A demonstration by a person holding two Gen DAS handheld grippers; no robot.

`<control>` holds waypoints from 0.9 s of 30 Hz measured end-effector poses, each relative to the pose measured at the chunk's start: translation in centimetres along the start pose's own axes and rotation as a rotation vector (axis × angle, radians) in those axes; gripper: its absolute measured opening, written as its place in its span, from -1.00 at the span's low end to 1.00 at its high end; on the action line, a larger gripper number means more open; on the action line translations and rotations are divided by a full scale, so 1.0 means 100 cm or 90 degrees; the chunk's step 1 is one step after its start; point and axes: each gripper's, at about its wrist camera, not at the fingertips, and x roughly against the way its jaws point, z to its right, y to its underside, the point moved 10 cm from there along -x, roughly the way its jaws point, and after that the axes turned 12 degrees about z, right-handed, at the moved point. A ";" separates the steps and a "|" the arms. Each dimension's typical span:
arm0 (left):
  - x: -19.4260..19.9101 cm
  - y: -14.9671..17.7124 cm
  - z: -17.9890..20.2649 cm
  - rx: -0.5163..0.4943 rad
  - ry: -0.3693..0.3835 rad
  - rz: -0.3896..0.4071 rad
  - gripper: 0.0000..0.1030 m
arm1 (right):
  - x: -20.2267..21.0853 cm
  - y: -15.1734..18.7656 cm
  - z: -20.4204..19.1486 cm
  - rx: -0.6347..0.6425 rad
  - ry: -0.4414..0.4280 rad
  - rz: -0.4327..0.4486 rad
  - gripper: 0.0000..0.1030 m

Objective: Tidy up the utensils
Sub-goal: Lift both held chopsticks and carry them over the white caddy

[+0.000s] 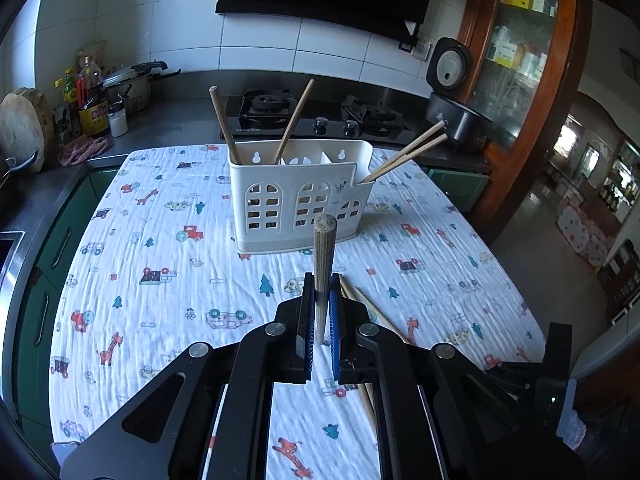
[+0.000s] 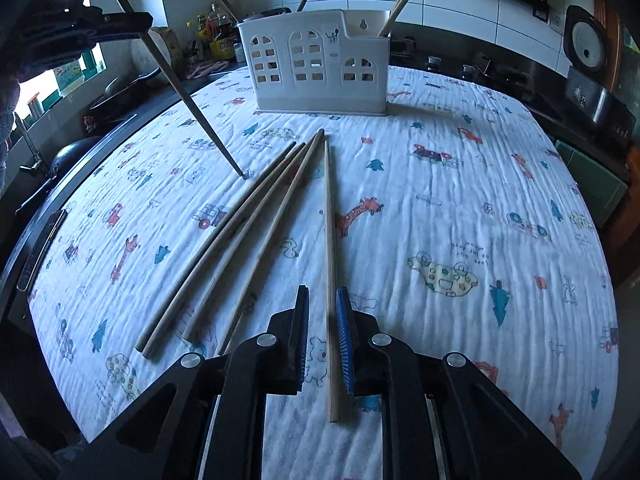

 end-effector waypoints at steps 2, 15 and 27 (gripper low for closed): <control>0.000 0.000 -0.001 0.000 -0.001 0.000 -0.89 | 0.000 0.001 0.001 0.004 0.010 0.002 -0.70; -0.001 0.000 -0.001 -0.001 0.001 0.000 -0.89 | 0.001 0.006 0.007 -0.007 0.025 -0.001 -0.86; -0.001 0.000 -0.001 -0.002 0.003 0.000 -0.89 | 0.041 -0.072 0.007 0.034 0.042 0.119 -0.87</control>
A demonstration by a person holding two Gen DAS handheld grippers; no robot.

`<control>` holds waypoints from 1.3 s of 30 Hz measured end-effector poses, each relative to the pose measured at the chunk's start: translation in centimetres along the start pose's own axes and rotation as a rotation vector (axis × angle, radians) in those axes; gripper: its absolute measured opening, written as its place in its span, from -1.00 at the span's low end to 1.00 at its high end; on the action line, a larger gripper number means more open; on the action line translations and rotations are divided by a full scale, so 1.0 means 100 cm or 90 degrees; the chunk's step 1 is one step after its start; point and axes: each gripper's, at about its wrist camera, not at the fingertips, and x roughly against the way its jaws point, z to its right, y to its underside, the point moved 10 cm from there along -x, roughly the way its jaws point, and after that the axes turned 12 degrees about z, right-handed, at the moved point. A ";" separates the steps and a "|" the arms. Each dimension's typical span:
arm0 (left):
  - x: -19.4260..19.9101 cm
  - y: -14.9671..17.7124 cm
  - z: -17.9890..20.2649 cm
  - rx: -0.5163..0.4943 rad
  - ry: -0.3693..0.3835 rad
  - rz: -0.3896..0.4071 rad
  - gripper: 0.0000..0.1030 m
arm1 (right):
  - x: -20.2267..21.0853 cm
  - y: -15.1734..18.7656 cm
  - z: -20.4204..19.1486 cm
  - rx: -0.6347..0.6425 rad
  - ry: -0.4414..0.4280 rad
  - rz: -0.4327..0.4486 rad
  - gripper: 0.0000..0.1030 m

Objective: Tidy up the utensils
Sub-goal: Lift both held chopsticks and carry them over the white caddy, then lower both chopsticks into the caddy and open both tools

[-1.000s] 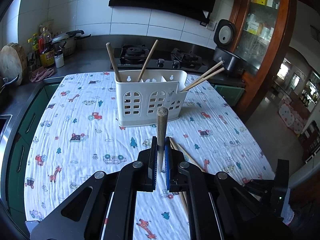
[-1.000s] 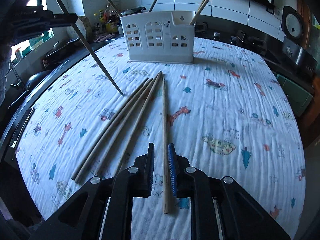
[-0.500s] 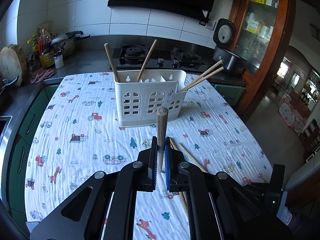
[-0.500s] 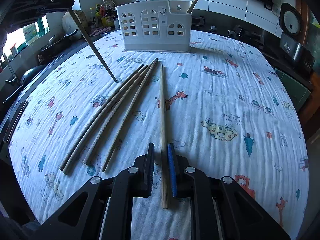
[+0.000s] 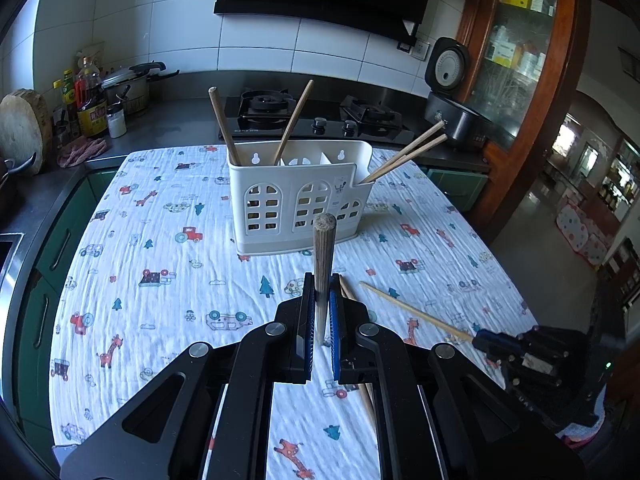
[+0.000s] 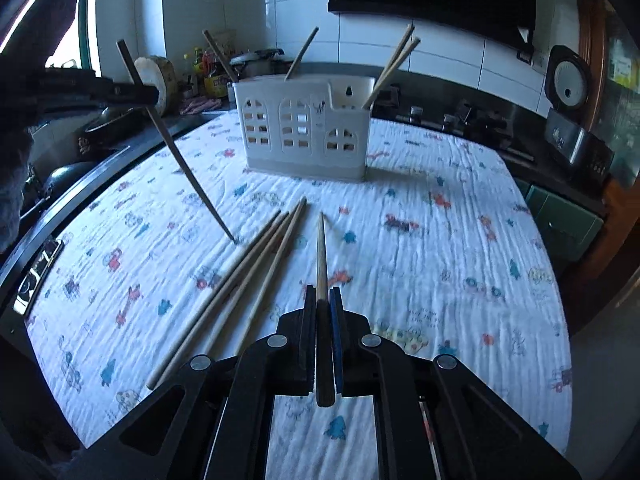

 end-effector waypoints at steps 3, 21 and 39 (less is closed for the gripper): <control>-0.001 -0.001 0.000 0.001 0.002 0.001 -0.89 | 0.000 -0.031 0.001 0.003 -0.002 0.038 -0.87; 0.005 -0.078 -0.012 0.003 0.011 0.046 -0.89 | -0.032 -0.173 0.002 0.039 -0.041 0.057 -0.87; -0.024 -0.194 -0.046 0.008 -0.067 0.141 -0.89 | -0.048 -0.301 0.030 0.019 -0.011 0.151 -0.87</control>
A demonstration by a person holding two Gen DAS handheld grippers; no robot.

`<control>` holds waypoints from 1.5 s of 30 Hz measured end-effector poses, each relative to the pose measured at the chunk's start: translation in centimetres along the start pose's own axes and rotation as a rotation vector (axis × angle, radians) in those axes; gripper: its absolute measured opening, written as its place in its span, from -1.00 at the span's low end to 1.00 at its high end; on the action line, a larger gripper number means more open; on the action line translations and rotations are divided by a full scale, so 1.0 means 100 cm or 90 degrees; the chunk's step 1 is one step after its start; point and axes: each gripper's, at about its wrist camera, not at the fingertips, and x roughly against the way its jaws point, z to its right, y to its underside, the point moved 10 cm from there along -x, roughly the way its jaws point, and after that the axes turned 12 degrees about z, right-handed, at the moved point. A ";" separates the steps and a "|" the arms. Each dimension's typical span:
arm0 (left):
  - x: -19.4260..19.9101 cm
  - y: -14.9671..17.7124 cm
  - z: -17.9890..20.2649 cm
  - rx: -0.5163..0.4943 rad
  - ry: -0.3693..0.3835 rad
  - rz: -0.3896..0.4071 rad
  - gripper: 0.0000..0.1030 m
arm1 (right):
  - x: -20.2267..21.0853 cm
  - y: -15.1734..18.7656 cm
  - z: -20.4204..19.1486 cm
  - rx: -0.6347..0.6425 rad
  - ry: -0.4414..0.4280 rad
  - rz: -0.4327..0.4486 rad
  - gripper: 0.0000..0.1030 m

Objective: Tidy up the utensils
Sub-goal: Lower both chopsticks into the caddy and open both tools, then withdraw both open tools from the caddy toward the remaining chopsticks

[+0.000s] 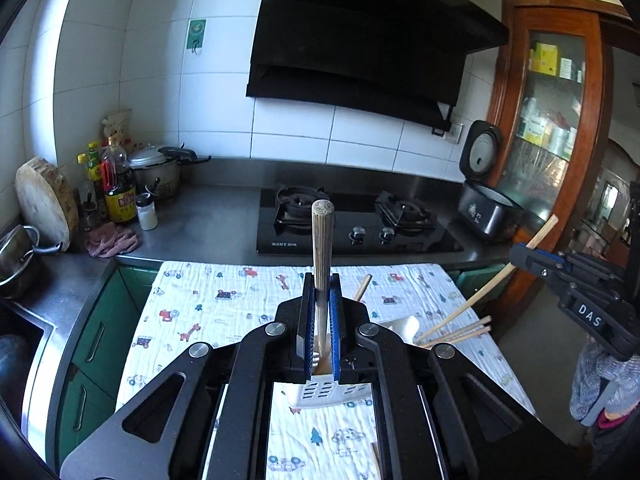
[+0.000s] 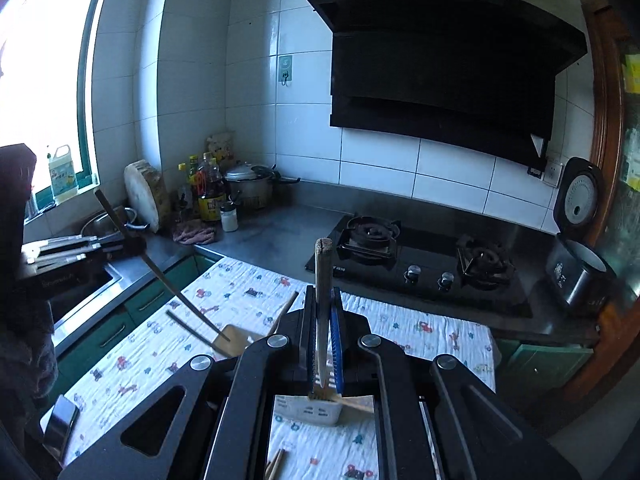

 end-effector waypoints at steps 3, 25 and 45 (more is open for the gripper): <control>-0.018 0.013 -0.004 0.007 -0.005 -0.017 -0.89 | -0.017 0.007 0.000 -0.007 -0.001 -0.002 -0.87; -0.053 0.072 -0.016 0.017 -0.001 -0.096 -0.84 | -0.064 0.089 -0.002 -0.019 -0.008 -0.089 -0.65; 0.048 0.057 0.010 -0.007 0.035 0.019 0.28 | 0.037 0.082 -0.004 0.023 0.053 0.006 0.75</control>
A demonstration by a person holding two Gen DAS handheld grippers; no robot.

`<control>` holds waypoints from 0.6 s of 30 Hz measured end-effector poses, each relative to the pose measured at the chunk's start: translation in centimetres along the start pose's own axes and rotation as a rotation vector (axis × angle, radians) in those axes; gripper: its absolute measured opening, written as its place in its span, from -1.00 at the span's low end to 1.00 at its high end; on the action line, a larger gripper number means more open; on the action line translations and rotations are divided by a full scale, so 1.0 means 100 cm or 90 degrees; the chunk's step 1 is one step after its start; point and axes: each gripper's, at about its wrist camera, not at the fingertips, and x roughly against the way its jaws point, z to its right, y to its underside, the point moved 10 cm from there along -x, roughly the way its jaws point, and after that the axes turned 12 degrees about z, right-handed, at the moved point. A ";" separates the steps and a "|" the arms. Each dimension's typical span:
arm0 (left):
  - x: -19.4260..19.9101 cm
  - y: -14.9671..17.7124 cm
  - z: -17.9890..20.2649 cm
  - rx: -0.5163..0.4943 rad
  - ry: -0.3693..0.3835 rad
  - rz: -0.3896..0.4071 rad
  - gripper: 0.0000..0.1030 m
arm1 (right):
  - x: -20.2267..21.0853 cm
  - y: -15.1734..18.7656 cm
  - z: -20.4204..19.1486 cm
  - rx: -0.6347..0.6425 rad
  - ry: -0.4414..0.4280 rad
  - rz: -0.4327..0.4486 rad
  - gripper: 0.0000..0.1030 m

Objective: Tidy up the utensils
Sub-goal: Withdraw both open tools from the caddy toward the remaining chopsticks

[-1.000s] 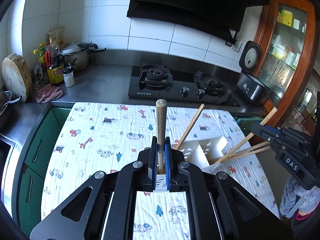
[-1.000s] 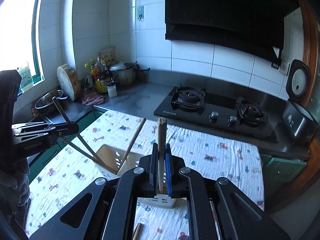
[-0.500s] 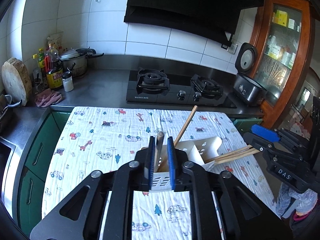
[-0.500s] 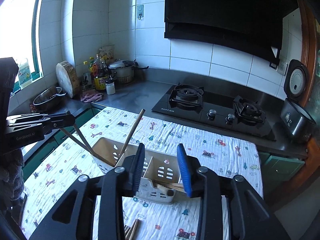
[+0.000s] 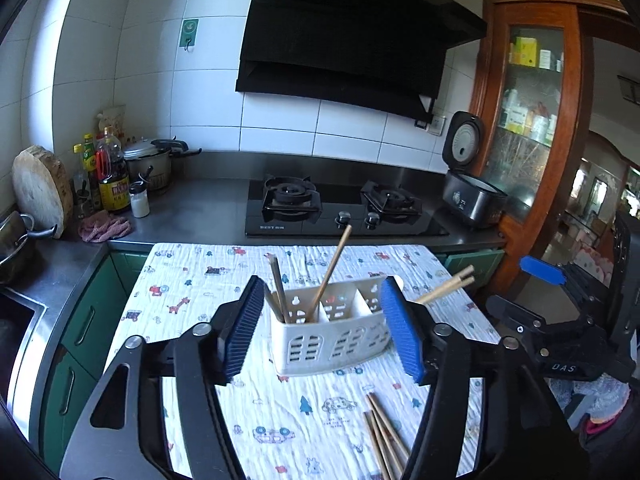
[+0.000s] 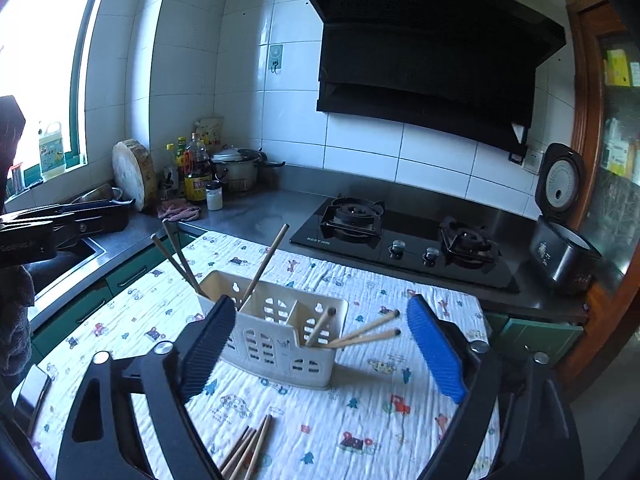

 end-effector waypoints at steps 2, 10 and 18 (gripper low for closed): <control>0.013 0.005 0.000 0.002 -0.004 0.008 0.46 | 0.014 0.006 -0.001 0.005 0.011 0.010 0.81; 0.056 0.053 -0.002 0.000 -0.014 0.008 0.74 | 0.047 0.063 -0.016 -0.019 -0.011 -0.022 0.85; 0.082 0.112 -0.005 -0.003 -0.034 -0.028 0.82 | 0.056 0.158 -0.041 -0.067 -0.038 -0.132 0.85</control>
